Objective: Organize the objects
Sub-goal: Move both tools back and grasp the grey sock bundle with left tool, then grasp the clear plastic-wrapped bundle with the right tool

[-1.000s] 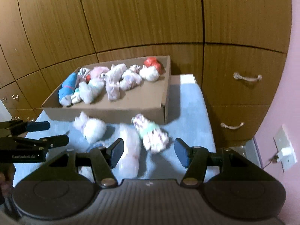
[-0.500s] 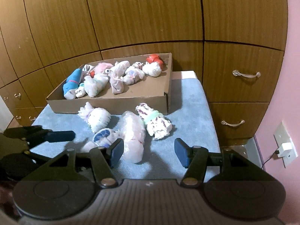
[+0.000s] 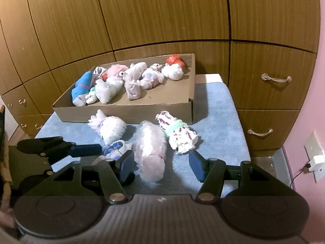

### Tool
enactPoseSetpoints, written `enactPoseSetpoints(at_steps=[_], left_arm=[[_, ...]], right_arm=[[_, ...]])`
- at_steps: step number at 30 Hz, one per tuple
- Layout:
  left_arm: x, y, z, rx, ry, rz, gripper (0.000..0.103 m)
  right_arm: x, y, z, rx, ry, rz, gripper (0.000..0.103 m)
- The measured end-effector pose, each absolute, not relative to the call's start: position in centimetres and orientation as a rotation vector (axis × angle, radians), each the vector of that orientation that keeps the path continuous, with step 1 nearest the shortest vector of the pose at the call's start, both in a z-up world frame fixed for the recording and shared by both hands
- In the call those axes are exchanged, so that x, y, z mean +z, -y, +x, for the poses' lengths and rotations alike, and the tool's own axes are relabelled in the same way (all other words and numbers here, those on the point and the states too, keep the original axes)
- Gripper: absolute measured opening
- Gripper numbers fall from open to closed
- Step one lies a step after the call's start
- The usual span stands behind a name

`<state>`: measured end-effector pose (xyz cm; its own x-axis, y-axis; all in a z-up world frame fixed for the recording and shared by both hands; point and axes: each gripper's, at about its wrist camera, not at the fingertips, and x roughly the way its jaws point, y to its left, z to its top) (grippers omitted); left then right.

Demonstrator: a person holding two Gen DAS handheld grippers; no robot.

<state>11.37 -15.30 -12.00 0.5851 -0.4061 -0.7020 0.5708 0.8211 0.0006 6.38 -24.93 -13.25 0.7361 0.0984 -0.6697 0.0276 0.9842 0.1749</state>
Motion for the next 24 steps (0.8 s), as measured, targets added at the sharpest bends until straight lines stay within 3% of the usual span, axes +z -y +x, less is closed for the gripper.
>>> enactPoseSetpoints(at_steps=[3,7,19,24], left_arm=[[-12.1,15.6,11.4,-0.578,-0.746,0.246,0.07],[-11.8,15.8,11.3,-0.595,-0.736,0.251,0.049],[-10.6,8.7,11.2,-0.461,-0.723,0.225,0.048],[-11.2,7.2,11.5,-0.424,-0.72,0.21,0.048]], right_arm=[[-13.3,25.0,6.5,0.036,-0.746,0.179,0.056],[-13.2,25.0,6.6,0.032,-0.744,0.177,0.056],[-13.9,23.0,7.7,0.049,-0.755,0.164,0.055],[-15.2,21.4,8.4,0.007,-0.756,0.101,0.046]])
